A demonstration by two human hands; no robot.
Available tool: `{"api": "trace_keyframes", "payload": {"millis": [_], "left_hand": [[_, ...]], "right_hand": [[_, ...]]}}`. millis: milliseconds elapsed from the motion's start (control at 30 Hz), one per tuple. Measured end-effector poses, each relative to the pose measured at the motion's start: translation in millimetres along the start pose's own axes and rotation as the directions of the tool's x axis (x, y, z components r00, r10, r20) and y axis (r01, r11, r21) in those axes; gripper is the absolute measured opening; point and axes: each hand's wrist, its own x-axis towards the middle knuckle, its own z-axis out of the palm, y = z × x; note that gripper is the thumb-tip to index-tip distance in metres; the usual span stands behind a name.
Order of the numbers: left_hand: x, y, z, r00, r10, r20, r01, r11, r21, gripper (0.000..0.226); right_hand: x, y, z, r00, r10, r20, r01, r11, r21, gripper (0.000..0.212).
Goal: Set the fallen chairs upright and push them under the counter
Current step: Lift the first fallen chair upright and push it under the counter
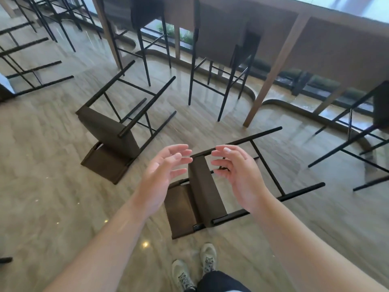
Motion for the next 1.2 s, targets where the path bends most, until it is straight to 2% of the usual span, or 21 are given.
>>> {"api": "trace_keyframes", "payload": {"millis": [100,267,500,667,833,1000,1200], "left_hand": [[3.9,-5.4,-3.3,0.999,-0.032,-0.006,0.032,0.999,0.017,0.043],[14.3,-11.2,-6.4,0.996,-0.065,-0.055,0.069,0.994,0.083,0.034],[35.8,-37.3,-11.4,0.999,-0.043,-0.017,0.046,0.963,0.264,0.036],[49.5,-77.8,-53.0,0.999,-0.052,-0.014,0.053,0.921,0.387,0.044],[81.9,-144.9,-123.1,0.996,-0.036,0.087,-0.017,0.84,0.542,0.042],[113.9,-224.0,-199.7,0.977,-0.09,0.194,-0.049,0.79,0.611,0.055],[142.3,-322.1,-272.9,0.933,-0.138,0.331,-0.188,0.597,0.78,0.058]], "right_hand": [[6.4,11.7,-0.9,1.0,0.026,-0.011,-0.026,1.0,0.017,0.031],[22.8,24.7,-1.9,0.999,0.038,-0.004,-0.038,0.999,0.021,0.025],[47.4,52.6,-1.7,0.999,0.037,-0.016,-0.038,0.993,-0.11,0.023],[57.4,90.6,6.7,0.998,0.043,-0.037,-0.05,0.97,-0.239,0.016],[86.9,163.0,31.2,0.993,0.045,-0.108,-0.09,0.882,-0.462,0.013],[119.3,257.2,73.3,0.977,0.079,-0.198,-0.178,0.814,-0.553,0.016],[154.1,378.4,96.1,0.966,0.096,-0.242,-0.238,0.701,-0.673,0.025]]}}
